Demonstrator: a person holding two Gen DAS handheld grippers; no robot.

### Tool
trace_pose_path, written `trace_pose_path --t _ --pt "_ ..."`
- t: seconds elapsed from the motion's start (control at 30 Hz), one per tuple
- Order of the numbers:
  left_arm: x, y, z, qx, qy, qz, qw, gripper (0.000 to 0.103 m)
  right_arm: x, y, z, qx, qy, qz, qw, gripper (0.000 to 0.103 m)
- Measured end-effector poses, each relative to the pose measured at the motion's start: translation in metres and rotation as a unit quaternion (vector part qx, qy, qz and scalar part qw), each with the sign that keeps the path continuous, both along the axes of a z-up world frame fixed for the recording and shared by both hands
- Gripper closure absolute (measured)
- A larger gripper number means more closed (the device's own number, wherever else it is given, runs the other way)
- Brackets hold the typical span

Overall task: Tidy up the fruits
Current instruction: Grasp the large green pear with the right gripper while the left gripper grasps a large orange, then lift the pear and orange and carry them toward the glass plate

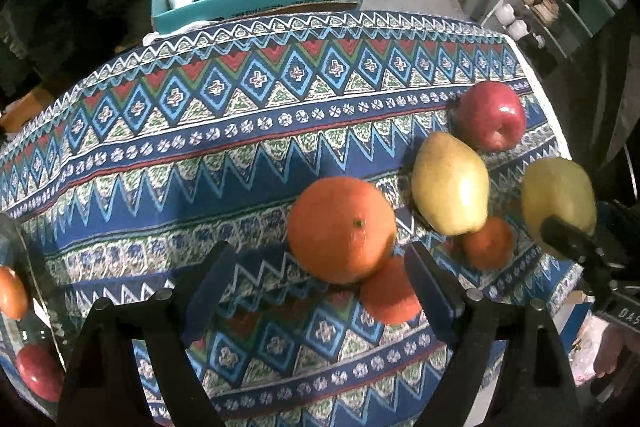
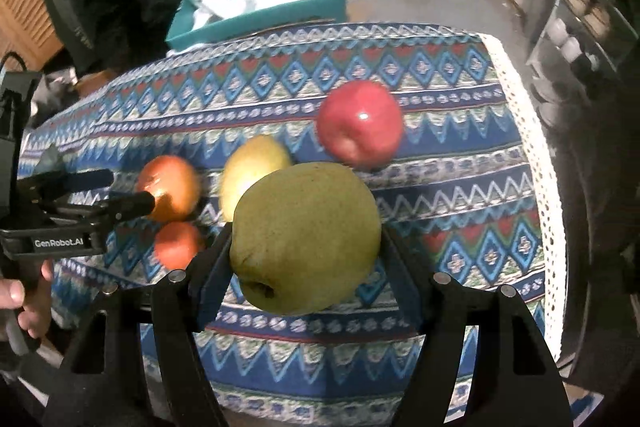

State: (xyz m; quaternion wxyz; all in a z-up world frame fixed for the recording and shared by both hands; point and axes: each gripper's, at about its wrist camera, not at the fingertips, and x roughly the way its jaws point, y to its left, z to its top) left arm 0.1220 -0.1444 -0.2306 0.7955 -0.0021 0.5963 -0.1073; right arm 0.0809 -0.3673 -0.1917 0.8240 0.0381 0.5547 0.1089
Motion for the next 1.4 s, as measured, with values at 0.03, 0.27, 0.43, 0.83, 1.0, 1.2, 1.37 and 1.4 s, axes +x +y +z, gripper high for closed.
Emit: trace_pose_path --t 0.03,0.27,0.43,0.83,1.0,1.2,1.37,1.4 --pt "0.003 -0.002 -0.002 0.003 0.002 0.000 1.0000 0.015 0.002 -0.004 -0.001 -0.001 0.000 -0.004 1.000 0.033" --pt "0.018 -0.010 -0.022 -0.003 0.026 0.006 0.9996 0.015 0.009 -0.017 -0.007 -0.001 0.002 -0.021 1.000 0.033" --pt "0.022 -0.015 -0.037 -0.010 0.046 0.007 0.9989 0.019 0.014 -0.016 -0.011 0.001 0.004 -0.021 1.000 0.033" --pt "0.011 -0.019 -0.032 -0.004 0.025 -0.019 0.9995 0.033 0.018 -0.001 -0.010 -0.014 -0.005 -0.002 1.000 0.033" --pt "0.003 -0.002 -0.015 -0.001 0.007 -0.015 0.9999 0.034 0.018 0.004 0.004 -0.013 -0.021 0.002 1.000 0.033" --pt "-0.009 0.011 0.014 -0.006 -0.014 -0.015 0.9998 0.034 0.014 0.013 0.025 -0.011 -0.043 0.011 0.999 0.033" --pt "-0.024 0.016 0.041 -0.013 -0.037 -0.017 0.9991 0.034 0.011 0.024 0.042 -0.007 -0.060 0.021 0.998 0.033" --pt "-0.026 0.017 0.045 -0.013 -0.040 -0.017 0.9990 0.034 0.010 0.027 0.046 -0.006 -0.063 0.024 0.998 0.033"
